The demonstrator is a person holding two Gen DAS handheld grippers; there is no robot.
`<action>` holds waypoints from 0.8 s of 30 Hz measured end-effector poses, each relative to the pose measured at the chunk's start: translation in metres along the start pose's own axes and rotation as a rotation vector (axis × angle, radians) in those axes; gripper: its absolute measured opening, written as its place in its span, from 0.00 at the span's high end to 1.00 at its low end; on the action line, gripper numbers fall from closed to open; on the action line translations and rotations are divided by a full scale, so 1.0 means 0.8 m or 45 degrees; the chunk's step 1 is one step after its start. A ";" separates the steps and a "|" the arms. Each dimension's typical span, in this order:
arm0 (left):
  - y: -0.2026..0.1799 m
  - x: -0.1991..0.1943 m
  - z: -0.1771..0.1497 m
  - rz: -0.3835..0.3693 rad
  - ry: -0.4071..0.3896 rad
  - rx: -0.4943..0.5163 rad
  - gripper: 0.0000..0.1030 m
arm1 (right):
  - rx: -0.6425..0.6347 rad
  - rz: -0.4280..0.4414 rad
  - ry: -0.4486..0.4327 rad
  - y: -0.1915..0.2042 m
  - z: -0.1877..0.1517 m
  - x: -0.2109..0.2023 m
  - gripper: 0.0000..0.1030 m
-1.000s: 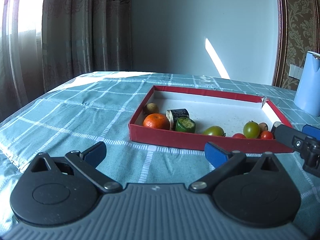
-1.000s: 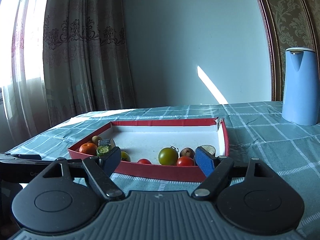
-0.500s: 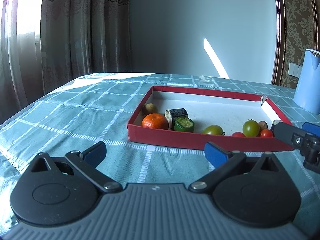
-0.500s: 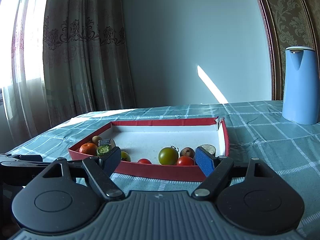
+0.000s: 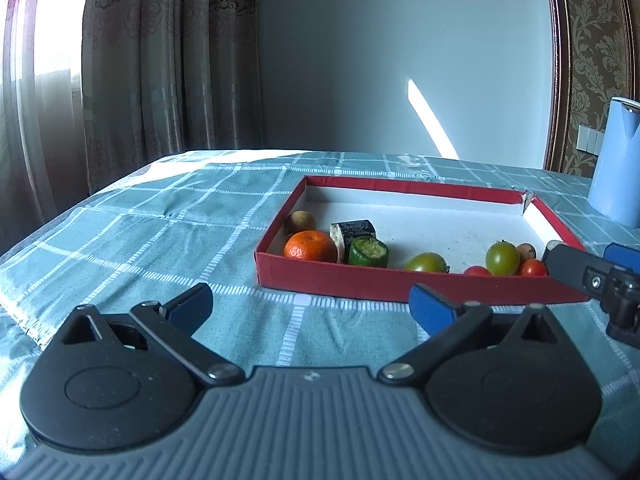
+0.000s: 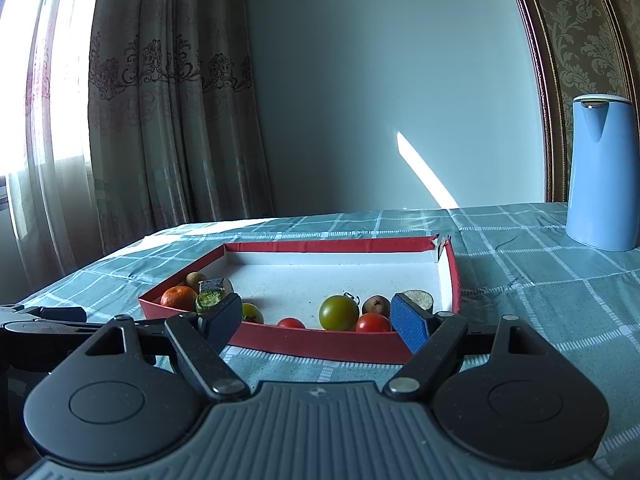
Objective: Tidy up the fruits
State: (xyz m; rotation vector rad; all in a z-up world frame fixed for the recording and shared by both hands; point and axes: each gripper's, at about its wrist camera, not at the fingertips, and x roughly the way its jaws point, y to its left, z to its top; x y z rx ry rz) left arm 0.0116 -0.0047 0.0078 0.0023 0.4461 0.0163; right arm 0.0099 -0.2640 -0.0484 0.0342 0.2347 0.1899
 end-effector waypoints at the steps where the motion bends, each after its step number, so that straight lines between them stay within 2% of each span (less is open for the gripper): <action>1: 0.000 0.000 0.000 0.000 0.000 0.001 0.00 | 0.001 0.001 -0.001 0.000 0.000 0.000 0.21; 24: -0.002 0.002 -0.001 0.000 0.005 0.020 0.00 | 0.005 0.009 -0.003 0.000 0.000 0.001 0.21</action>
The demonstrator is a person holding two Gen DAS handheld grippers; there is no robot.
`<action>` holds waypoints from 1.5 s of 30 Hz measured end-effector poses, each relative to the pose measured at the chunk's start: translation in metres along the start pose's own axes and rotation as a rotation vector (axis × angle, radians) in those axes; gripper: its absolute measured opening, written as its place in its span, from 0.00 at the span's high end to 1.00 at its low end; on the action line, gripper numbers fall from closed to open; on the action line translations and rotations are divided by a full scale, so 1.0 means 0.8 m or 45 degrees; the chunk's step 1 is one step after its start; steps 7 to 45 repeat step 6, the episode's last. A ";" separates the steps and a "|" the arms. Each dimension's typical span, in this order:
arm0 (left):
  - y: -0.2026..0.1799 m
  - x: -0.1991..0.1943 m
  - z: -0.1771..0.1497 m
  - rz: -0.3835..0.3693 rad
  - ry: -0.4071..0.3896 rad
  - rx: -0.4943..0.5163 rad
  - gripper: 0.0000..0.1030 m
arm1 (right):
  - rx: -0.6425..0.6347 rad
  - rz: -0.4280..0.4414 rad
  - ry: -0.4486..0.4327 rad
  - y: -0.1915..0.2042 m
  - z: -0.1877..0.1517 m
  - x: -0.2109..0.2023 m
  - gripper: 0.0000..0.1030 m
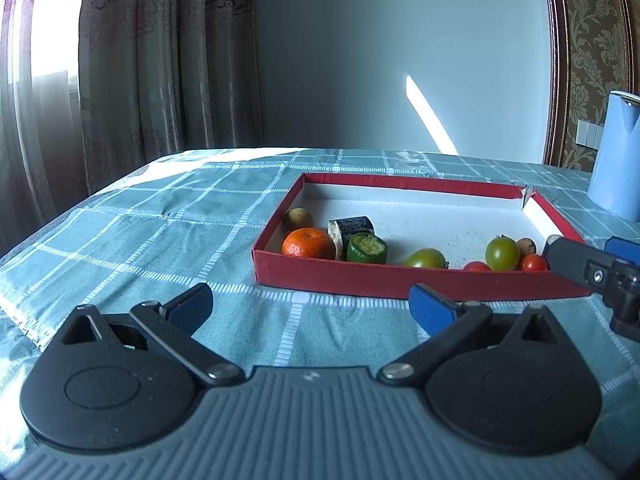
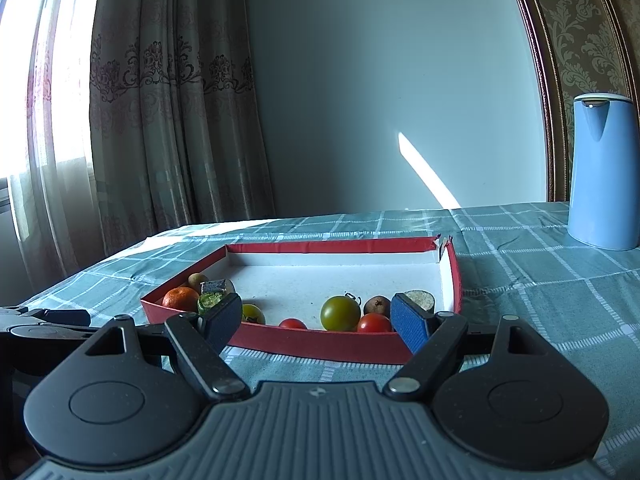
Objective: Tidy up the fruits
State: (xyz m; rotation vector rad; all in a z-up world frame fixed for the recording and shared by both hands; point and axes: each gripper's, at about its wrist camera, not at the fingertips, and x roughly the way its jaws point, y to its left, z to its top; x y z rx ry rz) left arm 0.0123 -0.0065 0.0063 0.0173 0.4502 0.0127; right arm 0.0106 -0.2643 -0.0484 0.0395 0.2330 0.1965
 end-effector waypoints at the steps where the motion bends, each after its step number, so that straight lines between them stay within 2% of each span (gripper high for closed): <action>1: 0.000 0.000 0.000 -0.001 -0.001 0.003 0.00 | 0.000 0.000 0.000 0.000 0.000 0.000 0.21; 45: -0.003 -0.003 -0.002 -0.011 -0.022 0.025 0.00 | 0.000 0.000 0.000 0.000 0.000 0.000 0.21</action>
